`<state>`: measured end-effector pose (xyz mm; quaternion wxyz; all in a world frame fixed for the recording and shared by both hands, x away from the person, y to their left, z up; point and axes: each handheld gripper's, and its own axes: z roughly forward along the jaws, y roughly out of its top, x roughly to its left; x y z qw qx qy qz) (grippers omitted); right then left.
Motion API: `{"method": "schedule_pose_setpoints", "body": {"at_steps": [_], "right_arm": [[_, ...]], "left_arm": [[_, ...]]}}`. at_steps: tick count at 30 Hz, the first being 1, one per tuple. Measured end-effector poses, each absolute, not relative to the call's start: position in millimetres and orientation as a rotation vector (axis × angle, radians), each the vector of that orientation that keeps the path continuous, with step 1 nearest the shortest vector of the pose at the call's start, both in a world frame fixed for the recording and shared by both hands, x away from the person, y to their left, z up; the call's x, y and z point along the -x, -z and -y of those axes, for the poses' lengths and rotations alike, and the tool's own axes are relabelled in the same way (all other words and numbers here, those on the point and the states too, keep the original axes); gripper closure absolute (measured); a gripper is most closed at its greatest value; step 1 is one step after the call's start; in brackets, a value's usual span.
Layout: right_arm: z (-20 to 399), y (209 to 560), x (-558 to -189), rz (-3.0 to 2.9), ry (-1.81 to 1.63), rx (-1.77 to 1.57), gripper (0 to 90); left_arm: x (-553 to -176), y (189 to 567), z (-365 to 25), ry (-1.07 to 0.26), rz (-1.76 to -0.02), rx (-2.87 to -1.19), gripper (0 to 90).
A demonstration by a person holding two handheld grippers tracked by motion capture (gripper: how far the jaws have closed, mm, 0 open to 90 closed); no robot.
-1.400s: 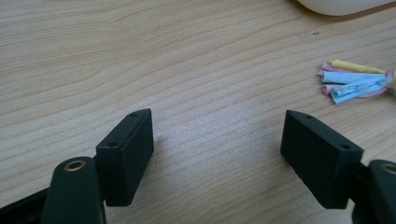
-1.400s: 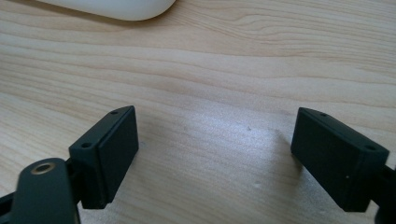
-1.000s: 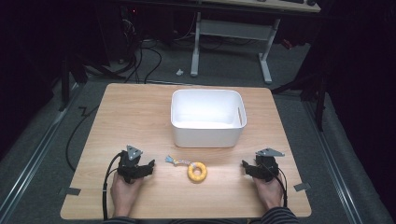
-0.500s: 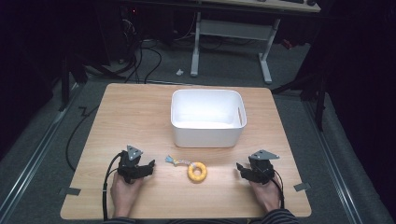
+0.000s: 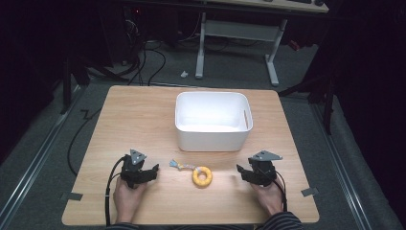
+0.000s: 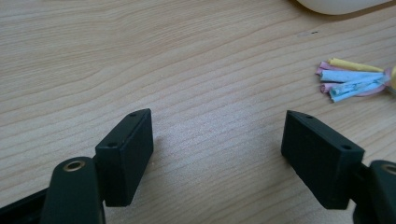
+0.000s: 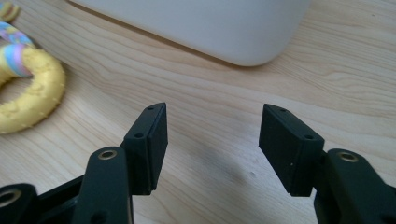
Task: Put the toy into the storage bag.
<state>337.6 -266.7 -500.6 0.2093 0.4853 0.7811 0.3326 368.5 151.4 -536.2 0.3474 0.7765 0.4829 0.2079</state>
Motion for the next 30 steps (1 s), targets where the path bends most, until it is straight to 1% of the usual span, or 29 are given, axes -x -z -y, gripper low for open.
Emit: {"method": "schedule_pose_setpoints", "body": {"at_steps": [16, 21, 30], "right_arm": [[249.1, 493.9, -343.9, -2.232, -0.963, -1.29, 43.2], [237.8, 486.2, -342.2, -2.263, -0.939, -1.251, 43.8], [222.4, 484.0, -342.8, -2.345, -1.026, -1.227, 44.9]], "left_arm": [[-369.6, 536.2, -151.1, -0.532, -1.25, -2.012, 25.7], [-369.5, 536.4, -151.0, -0.535, -1.25, -2.011, 25.7], [-369.7, 536.3, -151.3, -0.535, -1.255, -2.009, 26.2]]}}
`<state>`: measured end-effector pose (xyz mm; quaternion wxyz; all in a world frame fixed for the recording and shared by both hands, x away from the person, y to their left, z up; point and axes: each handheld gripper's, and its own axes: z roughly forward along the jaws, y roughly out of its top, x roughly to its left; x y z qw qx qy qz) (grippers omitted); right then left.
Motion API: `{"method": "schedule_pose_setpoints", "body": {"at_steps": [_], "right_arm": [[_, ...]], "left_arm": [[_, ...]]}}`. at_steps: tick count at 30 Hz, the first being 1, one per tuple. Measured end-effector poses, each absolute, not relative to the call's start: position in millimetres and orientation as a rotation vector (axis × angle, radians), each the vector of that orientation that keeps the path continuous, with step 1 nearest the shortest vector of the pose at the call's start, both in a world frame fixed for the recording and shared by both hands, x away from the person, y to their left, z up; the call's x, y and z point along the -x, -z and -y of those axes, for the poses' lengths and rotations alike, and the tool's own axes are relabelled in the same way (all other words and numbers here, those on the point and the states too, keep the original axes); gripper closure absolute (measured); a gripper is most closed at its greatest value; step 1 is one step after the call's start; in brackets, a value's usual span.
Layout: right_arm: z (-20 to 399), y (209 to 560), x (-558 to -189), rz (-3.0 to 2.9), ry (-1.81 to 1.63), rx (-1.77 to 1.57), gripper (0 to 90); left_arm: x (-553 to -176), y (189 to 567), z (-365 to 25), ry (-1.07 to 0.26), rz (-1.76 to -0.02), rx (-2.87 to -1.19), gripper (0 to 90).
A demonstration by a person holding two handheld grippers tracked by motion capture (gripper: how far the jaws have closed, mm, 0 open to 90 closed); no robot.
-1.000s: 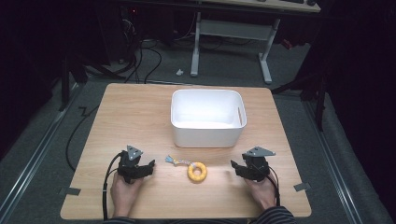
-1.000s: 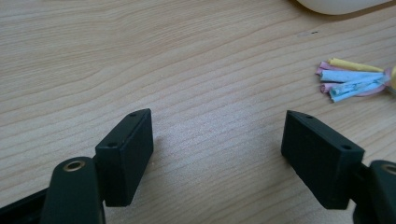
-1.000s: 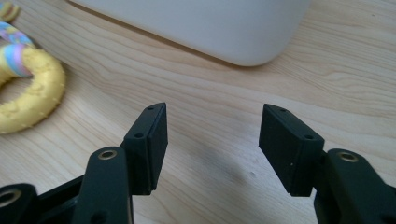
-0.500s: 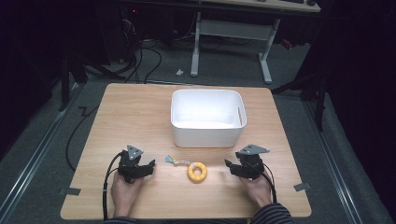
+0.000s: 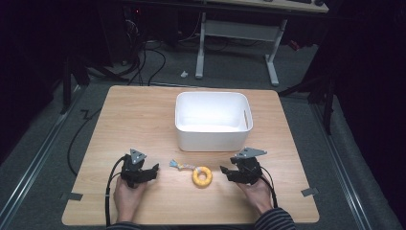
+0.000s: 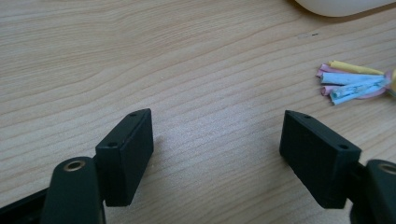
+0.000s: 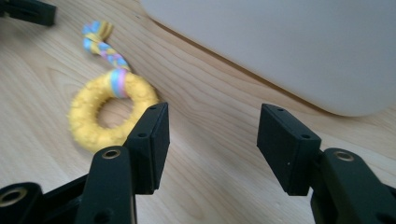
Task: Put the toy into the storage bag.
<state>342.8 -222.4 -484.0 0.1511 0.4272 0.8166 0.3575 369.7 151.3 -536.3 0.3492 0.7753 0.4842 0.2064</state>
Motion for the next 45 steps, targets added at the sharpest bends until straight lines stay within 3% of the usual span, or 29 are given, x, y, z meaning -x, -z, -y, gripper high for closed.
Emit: {"method": "schedule_pose_setpoints", "body": {"at_steps": [20, 23, 38, 45], "right_arm": [[176.9, 491.5, -352.2, -2.456, -1.031, -1.165, 48.9], [168.8, 495.1, -352.9, -2.486, -0.996, -1.153, 54.3], [163.5, 503.7, -362.3, -2.534, -0.848, -1.208, 49.6], [160.9, 504.7, -369.2, -2.592, -0.818, -1.237, 54.8]], "left_arm": [[-370.5, 536.4, -151.1, -0.532, -1.247, -2.01, 26.1], [-370.7, 536.3, -151.1, -0.531, -1.243, -2.013, 26.2], [-368.6, 536.2, -149.3, -0.519, -1.207, -2.035, 25.6], [-369.3, 536.2, -149.6, -0.512, -1.198, -2.039, 25.2]]}}
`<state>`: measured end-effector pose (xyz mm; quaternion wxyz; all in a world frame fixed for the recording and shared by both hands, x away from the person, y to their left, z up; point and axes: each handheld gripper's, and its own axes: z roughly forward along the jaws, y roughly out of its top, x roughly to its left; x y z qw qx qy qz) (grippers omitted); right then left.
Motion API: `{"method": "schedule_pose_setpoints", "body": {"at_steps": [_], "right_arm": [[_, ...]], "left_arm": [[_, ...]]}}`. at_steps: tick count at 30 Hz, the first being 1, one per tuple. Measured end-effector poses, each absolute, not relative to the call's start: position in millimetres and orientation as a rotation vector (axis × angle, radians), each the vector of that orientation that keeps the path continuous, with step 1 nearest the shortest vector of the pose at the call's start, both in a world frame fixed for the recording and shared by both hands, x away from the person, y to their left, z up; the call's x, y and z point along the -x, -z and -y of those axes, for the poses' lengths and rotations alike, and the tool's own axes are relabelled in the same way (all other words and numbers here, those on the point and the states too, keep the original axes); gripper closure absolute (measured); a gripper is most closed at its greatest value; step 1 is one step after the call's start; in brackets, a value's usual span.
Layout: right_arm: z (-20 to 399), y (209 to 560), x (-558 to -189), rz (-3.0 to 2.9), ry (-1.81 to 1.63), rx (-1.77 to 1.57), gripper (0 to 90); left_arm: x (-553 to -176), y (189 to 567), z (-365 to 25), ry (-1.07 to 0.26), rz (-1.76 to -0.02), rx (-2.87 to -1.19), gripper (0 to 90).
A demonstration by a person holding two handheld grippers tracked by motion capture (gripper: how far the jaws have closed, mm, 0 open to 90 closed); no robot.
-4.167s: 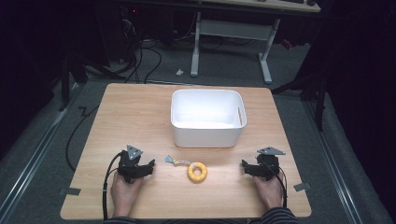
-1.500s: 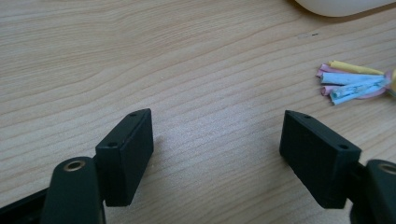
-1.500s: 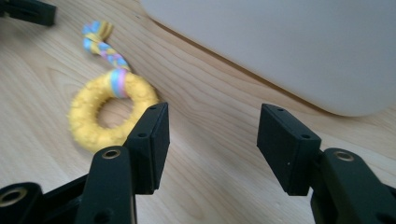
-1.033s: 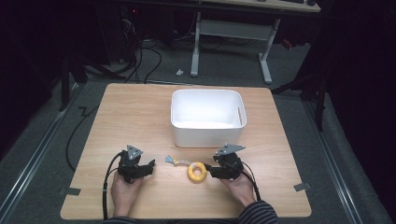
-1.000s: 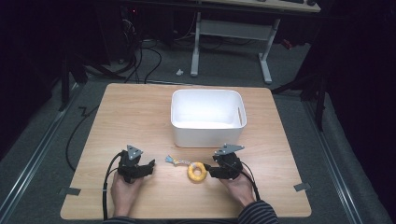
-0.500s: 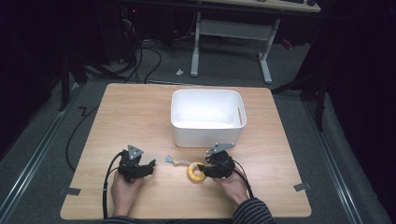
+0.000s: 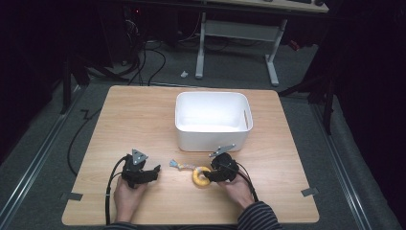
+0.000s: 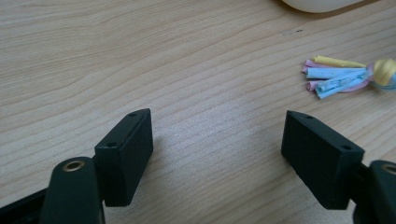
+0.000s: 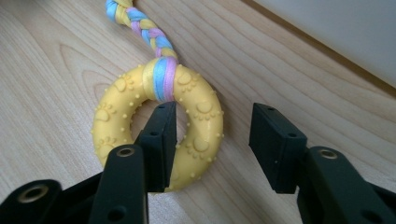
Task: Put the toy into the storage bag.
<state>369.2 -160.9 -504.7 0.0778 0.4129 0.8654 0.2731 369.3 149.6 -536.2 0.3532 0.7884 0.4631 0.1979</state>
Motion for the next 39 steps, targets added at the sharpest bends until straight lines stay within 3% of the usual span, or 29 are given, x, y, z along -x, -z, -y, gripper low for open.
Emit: {"method": "schedule_pose_setpoints", "body": {"at_steps": [9, 39], "right_arm": [[149.8, 506.2, -370.5, -2.618, -0.764, -1.218, 66.8], [185.5, 477.7, -359.6, -2.584, -0.932, -1.158, 68.0]], "left_arm": [[-369.3, 536.3, -150.2, -0.51, -1.196, -2.036, 26.2], [-369.5, 536.2, -150.9, -0.515, -1.214, -2.026, 26.4]]}}
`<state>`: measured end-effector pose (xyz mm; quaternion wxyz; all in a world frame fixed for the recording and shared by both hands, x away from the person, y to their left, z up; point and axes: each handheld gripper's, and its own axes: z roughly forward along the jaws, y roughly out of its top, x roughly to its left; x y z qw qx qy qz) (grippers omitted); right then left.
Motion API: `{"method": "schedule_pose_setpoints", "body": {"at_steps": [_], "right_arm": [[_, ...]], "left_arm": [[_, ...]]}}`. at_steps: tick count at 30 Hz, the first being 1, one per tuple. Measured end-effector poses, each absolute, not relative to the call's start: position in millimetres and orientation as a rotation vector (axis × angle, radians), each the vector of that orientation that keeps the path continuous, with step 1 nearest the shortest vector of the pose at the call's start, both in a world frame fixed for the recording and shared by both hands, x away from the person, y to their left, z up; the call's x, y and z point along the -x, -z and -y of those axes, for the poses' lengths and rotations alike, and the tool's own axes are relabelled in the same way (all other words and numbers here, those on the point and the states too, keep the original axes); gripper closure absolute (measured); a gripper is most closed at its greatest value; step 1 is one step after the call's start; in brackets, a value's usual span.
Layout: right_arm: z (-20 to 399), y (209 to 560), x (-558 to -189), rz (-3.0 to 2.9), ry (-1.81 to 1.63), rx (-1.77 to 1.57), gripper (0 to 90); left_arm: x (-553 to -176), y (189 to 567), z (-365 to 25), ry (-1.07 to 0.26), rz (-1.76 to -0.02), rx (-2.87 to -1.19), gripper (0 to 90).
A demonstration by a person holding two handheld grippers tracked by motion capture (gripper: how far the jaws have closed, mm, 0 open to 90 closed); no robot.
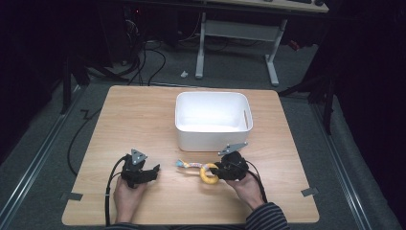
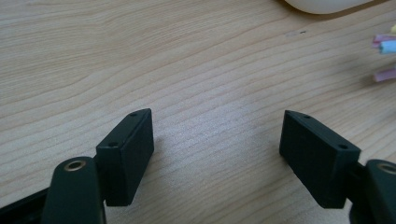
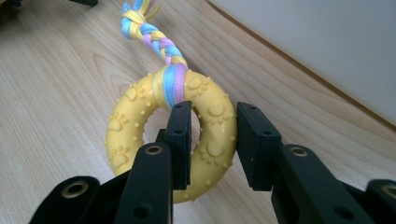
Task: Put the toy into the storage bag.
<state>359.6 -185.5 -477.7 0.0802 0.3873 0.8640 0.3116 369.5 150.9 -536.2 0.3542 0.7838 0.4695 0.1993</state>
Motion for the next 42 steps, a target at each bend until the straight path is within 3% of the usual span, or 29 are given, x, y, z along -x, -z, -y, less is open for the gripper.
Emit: {"method": "schedule_pose_setpoints", "body": {"at_steps": [35, 42], "right_arm": [[221.0, 409.3, -346.7, -2.542, -1.073, -1.052, 67.9], [226.8, 379.8, -351.6, -2.489, -1.132, -1.031, 68.0]], "left_arm": [[-369.0, 536.2, -150.9, -0.52, -1.218, -2.027, 25.9], [-369.0, 536.2, -150.9, -0.52, -1.218, -2.027, 25.8]]}}
